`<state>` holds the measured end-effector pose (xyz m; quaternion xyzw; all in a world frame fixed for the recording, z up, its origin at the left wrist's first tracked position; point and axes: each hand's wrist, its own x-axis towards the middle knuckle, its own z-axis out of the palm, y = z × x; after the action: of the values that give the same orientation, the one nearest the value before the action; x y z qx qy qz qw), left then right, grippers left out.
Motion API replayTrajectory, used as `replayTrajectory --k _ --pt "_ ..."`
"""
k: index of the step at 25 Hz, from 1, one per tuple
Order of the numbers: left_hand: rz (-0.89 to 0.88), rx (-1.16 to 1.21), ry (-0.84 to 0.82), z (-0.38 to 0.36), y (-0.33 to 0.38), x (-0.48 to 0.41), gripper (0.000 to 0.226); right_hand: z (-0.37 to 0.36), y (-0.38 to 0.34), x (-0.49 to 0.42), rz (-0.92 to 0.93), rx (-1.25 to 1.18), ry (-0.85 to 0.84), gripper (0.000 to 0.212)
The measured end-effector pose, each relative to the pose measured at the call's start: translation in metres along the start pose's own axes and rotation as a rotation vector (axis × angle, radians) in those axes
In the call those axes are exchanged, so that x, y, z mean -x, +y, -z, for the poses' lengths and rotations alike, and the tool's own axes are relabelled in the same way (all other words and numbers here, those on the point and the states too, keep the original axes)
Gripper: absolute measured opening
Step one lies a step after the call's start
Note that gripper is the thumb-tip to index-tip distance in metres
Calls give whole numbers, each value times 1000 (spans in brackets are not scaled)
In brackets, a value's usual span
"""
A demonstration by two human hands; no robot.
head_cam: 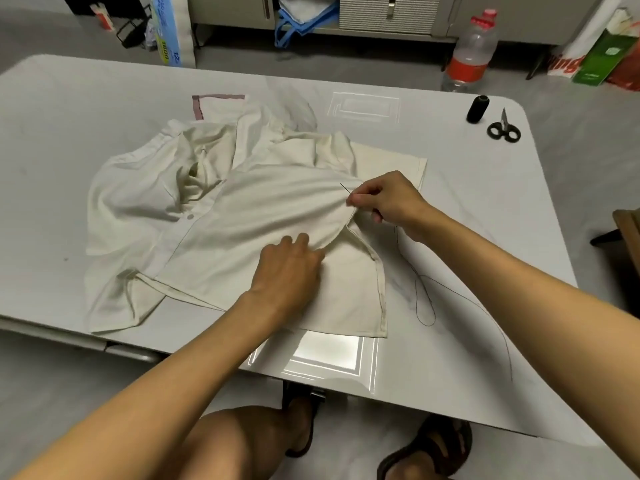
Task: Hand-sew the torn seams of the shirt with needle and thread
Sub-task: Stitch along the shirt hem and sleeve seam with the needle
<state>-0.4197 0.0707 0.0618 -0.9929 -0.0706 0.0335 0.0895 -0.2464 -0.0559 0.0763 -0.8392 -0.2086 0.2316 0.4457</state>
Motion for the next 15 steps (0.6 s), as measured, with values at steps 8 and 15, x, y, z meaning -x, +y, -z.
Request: replayTrajectory --k 8,15 --pt "-90 1 -100 20 -14 18 43 8 -20 18 -88 -208 -29 13" --pt "33 215 -79 18 35 15 31 11 -18 17 -112 -185 -38 10"
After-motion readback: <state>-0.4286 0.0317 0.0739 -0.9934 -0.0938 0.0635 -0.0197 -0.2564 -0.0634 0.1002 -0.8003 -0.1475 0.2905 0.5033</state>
